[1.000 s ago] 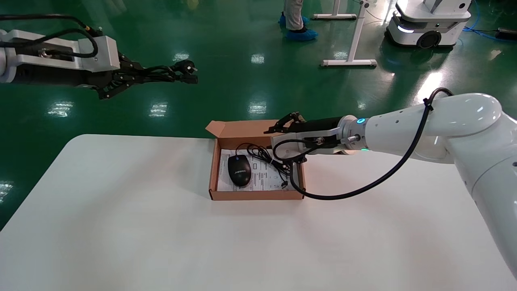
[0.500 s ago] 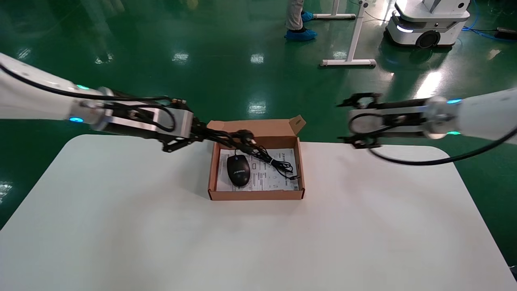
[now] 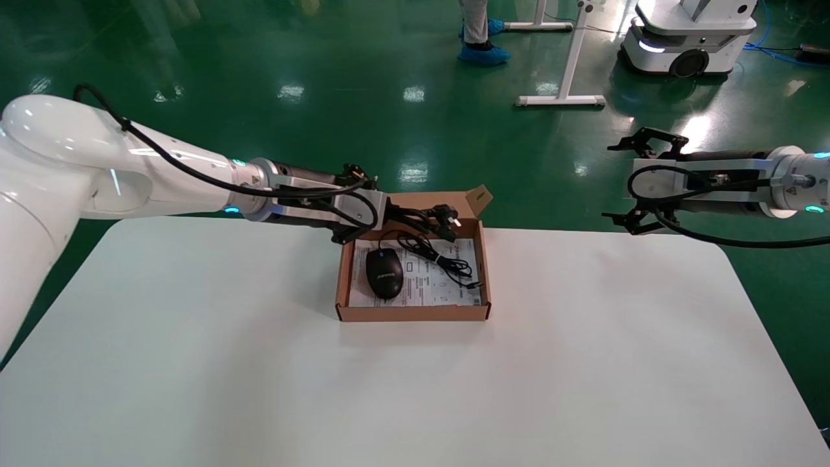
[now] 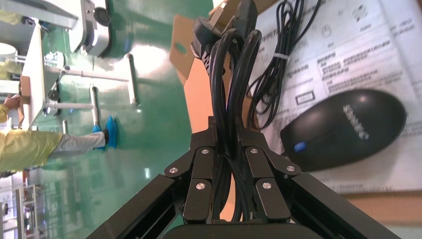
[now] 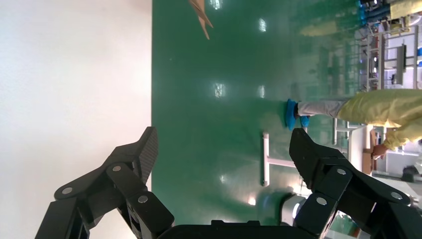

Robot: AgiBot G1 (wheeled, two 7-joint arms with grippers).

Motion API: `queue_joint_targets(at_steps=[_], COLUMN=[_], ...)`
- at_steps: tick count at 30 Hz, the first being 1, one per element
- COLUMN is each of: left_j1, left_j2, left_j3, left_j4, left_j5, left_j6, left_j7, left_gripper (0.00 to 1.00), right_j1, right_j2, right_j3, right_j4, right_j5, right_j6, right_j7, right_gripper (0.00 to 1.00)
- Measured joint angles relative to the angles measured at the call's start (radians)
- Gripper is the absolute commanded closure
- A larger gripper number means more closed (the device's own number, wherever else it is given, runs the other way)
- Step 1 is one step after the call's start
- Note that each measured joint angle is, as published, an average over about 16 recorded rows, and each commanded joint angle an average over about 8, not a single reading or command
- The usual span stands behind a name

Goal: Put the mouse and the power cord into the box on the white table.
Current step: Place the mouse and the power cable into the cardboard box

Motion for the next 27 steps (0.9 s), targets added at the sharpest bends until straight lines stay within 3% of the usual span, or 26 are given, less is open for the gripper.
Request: queue_joint_targets(at_steps=[5, 7, 8, 13, 15, 16, 27], left_j1=[0.027, 0.036, 0.04, 0.056, 0.06, 0.061, 0.081], left_j2=[0.005, 0.006, 0.006, 0.007, 0.007, 0.007, -0.009], left_j3=[0.01, 0.017, 0.02, 0.037, 0.043, 0.045, 0.044], left_j4=[-0.041, -0.057, -0.065, -0.095, -0.104, -0.109, -0.144], left_j5=[-0.006, -0.007, -0.008, -0.011, -0.012, -0.013, -0.033], left_j6=[0.005, 0.008, 0.009, 0.013, 0.014, 0.014, 0.021], left_j7=[-0.016, -0.024, -0.028, -0.045, -0.051, -0.053, -0.081], left_gripper=[1.0, 0.94, 0.86, 0.23, 0.04, 0.0, 0.0], right_j1=[-0.005, -0.007, -0.009, -0.013, -0.014, -0.014, -0.026], right_j2=[0.012, 0.016, 0.018, 0.027, 0.03, 0.031, 0.039], right_j3=[0.005, 0.006, 0.007, 0.011, 0.012, 0.013, 0.023], right_j4=[-0.009, -0.012, -0.013, -0.019, -0.021, -0.022, -0.006], right_j5=[0.007, 0.009, 0.01, 0.015, 0.018, 0.019, 0.036], right_j6=[0.02, 0.031, 0.037, 0.066, 0.076, 0.081, 0.093], right_j7=[-0.009, -0.012, -0.013, -0.016, -0.017, -0.017, 0.002], right_gripper=[0.0, 0.0, 0.0, 0.0, 0.0, 0.0, 0.0])
